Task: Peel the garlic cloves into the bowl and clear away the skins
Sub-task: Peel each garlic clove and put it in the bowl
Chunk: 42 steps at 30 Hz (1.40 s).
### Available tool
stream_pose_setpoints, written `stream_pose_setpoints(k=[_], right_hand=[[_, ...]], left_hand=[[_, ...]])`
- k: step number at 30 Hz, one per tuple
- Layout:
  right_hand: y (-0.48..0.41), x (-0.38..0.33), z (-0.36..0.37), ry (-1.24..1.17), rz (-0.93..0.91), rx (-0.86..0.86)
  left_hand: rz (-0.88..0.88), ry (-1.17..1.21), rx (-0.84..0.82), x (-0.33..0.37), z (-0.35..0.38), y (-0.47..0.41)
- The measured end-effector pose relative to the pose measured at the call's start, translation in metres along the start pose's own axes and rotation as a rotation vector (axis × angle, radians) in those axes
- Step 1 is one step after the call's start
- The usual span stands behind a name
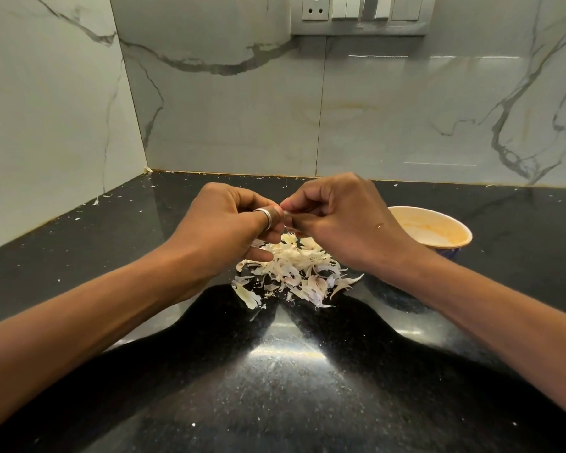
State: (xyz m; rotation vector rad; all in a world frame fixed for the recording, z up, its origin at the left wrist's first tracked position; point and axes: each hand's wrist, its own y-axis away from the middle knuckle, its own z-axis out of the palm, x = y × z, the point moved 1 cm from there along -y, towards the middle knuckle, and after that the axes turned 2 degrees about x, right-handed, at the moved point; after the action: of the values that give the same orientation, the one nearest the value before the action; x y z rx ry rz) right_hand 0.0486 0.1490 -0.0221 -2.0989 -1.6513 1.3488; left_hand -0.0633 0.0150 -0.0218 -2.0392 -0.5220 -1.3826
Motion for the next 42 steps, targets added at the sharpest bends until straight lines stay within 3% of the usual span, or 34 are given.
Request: stream_pose_setpoints(k=[5,20,42], right_hand=[[0.001,-0.001,0.001,0.027,-0.022,0.001],[-0.005,0.008,0.002,-0.079,0.069,-0.024],[0.002,-0.002,0.002,0.021,0.032,-0.042]], left_hand=[[0.028,-0.067,0.03,-0.005,0.004,0.0],[-0.044,0.029,-0.034,-0.001,0.001,0.0],[-0.003,-0.112,-0.002,-0.006,0.003,-0.001]])
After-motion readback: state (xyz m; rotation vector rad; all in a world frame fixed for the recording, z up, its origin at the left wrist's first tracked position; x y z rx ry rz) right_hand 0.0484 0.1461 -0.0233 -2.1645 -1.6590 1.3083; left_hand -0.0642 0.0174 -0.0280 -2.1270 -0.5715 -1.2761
